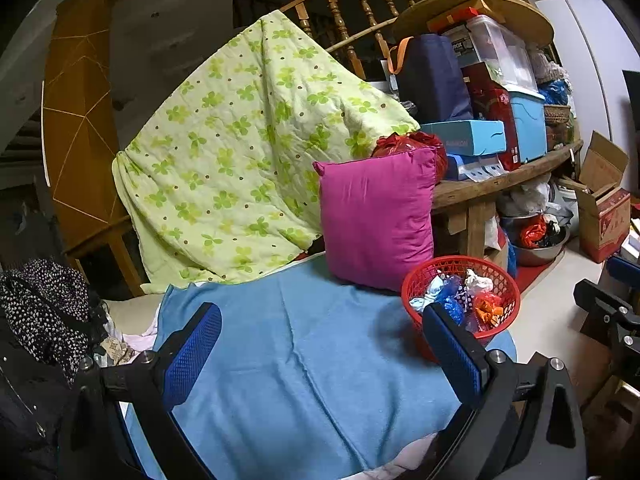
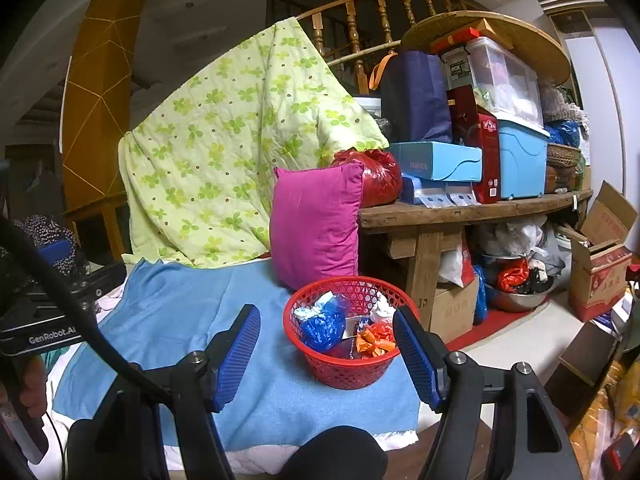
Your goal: Collect trash
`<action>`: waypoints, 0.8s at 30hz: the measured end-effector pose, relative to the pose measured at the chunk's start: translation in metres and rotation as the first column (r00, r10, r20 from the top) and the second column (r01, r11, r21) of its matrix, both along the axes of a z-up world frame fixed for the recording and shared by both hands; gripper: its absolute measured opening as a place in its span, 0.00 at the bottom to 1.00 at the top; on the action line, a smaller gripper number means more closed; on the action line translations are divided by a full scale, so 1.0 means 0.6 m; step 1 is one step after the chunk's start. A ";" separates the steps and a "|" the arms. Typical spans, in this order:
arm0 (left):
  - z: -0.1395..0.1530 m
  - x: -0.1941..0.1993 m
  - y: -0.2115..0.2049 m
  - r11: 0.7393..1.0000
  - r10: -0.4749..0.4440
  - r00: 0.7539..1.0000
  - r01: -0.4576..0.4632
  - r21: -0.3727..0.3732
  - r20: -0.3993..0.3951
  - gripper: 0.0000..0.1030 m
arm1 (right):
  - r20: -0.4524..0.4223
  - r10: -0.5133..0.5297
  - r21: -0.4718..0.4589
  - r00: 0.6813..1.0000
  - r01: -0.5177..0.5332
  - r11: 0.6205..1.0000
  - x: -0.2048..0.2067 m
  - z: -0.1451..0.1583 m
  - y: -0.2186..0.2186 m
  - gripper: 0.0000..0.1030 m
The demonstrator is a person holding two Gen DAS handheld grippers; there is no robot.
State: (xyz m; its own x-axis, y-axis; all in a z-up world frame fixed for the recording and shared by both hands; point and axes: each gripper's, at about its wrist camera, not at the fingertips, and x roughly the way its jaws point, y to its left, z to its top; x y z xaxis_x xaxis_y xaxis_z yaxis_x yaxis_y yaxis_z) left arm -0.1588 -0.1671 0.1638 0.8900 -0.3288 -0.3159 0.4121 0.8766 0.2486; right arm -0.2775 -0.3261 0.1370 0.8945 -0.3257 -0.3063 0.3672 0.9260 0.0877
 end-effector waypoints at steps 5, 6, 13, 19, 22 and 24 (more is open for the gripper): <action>-0.001 0.002 0.000 1.000 0.000 1.000 0.000 -0.002 -0.009 0.97 | -0.016 0.006 0.021 1.000 -0.005 1.000 0.002 -0.006 -0.004 0.70; -0.001 0.003 -0.001 1.000 0.000 1.000 0.000 -0.002 -0.012 0.97 | -0.017 0.006 0.021 1.000 -0.006 1.000 0.003 -0.006 -0.005 0.70; -0.004 0.004 -0.002 1.000 -0.001 1.000 0.001 0.000 -0.020 0.97 | -0.021 0.013 0.024 1.000 -0.012 1.000 0.005 -0.007 -0.002 0.70; -0.005 0.004 -0.003 1.000 0.002 1.000 -0.002 -0.001 -0.020 0.97 | -0.030 0.030 0.005 0.999 -0.029 1.000 0.009 -0.006 0.009 0.70; -0.008 0.003 -0.004 1.000 -0.003 1.000 0.003 -0.001 -0.025 0.97 | -0.033 0.034 0.002 0.999 -0.034 0.999 0.013 -0.007 0.013 0.70; -0.011 0.003 -0.003 1.000 0.000 1.000 0.000 0.001 -0.026 0.97 | -0.033 0.038 0.004 0.999 -0.038 0.999 0.015 -0.007 0.014 0.70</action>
